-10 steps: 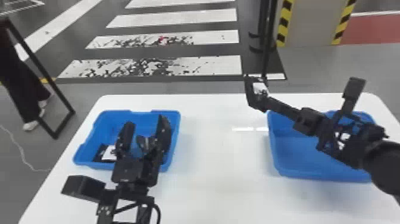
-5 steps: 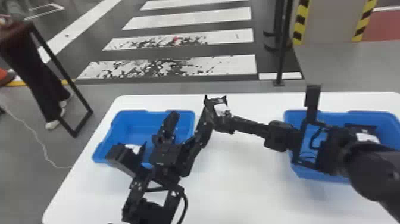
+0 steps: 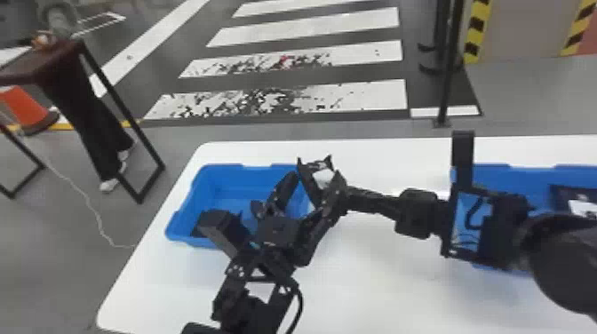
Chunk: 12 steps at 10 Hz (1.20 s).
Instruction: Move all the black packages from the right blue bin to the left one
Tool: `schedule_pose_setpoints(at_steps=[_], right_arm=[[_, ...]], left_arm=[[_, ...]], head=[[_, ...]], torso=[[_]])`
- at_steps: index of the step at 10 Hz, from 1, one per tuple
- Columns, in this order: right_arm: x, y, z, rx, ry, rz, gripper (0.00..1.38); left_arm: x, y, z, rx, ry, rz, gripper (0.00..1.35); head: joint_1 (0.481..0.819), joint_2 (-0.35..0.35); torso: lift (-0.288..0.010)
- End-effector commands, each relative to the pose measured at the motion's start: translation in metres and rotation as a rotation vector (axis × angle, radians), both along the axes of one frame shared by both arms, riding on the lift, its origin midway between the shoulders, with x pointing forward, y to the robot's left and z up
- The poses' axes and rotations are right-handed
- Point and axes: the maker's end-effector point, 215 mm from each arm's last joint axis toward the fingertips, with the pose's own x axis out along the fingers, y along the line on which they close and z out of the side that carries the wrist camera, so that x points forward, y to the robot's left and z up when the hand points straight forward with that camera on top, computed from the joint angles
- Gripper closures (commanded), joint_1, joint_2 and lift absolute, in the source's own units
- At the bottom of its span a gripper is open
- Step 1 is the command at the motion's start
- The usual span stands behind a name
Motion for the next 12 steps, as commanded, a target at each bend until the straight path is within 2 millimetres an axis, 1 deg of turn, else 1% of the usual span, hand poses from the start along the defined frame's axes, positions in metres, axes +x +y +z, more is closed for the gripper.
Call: schedule_pose_setpoints(at_steps=[1, 2, 3, 4, 5, 6, 7, 8, 9, 10, 11, 12], right_arm=[[-0.009, 0.008, -0.001, 0.001, 0.006, 0.021, 1.12], [-0.01, 0.008, -0.002, -0.002, 0.005, 0.023, 1.12], [-0.007, 0.007, 0.0, 0.001, -0.001, 0.015, 1.12], [-0.003, 0.006, 0.003, 0.003, -0.013, 0.006, 1.12], [0.003, 0.006, 0.006, 0.005, -0.026, -0.011, 1.12], [0.012, 0.003, 0.009, 0.003, -0.04, -0.033, 1.12], [0.022, -0.001, 0.011, 0.004, -0.053, -0.055, 1.12], [0.028, -0.003, 0.015, 0.008, -0.068, -0.077, 1.01], [0.033, -0.007, 0.013, 0.009, -0.071, -0.093, 0.64], [0.037, -0.013, 0.007, 0.007, -0.061, -0.111, 0.2], [0.044, -0.025, -0.001, 0.004, -0.048, -0.142, 0.05], [0.053, -0.04, -0.007, -0.002, -0.039, -0.178, 0.12]], left_arm=[[0.001, 0.005, 0.0, 0.016, -0.001, 0.01, 0.56], [0.001, 0.01, -0.006, 0.066, 0.031, 0.015, 0.87], [-0.003, 0.021, -0.001, 0.168, 0.058, 0.037, 1.25], [-0.005, 0.019, 0.001, 0.19, 0.074, 0.036, 1.21], [-0.005, 0.015, 0.003, 0.212, 0.076, 0.029, 1.21], [-0.005, 0.009, 0.002, 0.213, 0.081, 0.014, 1.21], [-0.006, 0.006, 0.003, 0.213, 0.075, 0.009, 1.21], [-0.005, 0.007, 0.009, 0.224, 0.057, 0.012, 1.21], [-0.002, 0.015, 0.016, 0.255, 0.033, 0.033, 1.21], [0.007, 0.04, 0.021, 0.342, 0.007, 0.1, 1.21], [0.018, 0.07, 0.014, 0.419, -0.007, 0.181, 1.21], [0.025, 0.101, 0.001, 0.498, 0.002, 0.259, 1.21]], head=[[0.695, 0.29], [0.695, 0.299], [0.695, 0.305], [0.695, 0.315], [0.695, 0.322], [0.695, 0.319], [0.695, 0.315], [0.695, 0.302], [0.695, 0.293], [0.695, 0.289], [0.695, 0.297], [0.695, 0.305]], torso=[[-0.14], [-0.14], [-0.14], [-0.14], [-0.14], [-0.14], [-0.14], [-0.14], [-0.14], [-0.14], [-0.14], [-0.14]])
